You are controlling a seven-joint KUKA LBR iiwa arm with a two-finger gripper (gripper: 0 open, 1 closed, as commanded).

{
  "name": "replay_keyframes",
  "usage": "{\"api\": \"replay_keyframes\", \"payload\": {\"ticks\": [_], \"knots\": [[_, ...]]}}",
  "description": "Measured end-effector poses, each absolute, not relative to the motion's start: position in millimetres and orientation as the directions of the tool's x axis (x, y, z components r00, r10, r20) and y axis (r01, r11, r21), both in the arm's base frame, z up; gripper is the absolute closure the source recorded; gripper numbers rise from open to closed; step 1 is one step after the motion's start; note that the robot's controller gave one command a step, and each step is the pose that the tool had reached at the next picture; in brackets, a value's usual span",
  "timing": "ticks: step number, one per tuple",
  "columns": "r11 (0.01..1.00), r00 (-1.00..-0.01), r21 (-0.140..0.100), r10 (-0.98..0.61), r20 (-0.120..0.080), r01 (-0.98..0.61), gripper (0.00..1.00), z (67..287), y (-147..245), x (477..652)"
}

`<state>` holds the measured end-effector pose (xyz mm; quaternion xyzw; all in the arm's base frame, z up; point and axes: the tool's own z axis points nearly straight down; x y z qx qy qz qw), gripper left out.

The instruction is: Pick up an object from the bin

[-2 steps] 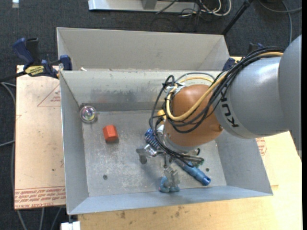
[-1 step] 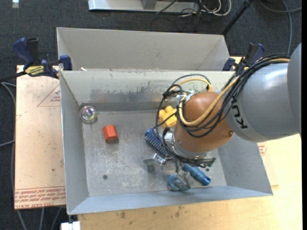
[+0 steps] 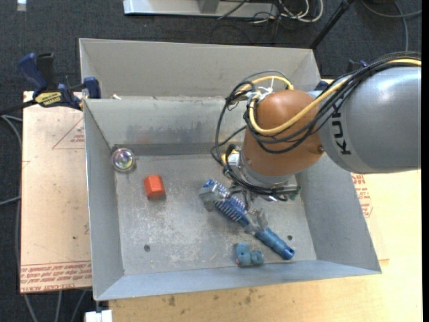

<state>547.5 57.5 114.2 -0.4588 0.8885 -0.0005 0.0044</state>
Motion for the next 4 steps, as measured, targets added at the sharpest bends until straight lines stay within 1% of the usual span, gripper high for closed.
{"api": "replay_keyframes", "payload": {"ticks": [1,2,3,4], "knots": [[0.494,-0.494,-0.005,-0.87,-0.007,-0.87,0.0,167.2,74.6,569.9],[0.467,-0.467,-0.001,-0.884,-0.004,-0.884,0.0,130.1,62.2,602.7],[0.059,-0.059,0.0,-0.998,-0.004,-0.998,0.0,68.5,51.6,619.3],[0.057,-0.057,-0.005,-0.998,-0.004,-0.998,1.0,70.0,51.6,620.7]]}}
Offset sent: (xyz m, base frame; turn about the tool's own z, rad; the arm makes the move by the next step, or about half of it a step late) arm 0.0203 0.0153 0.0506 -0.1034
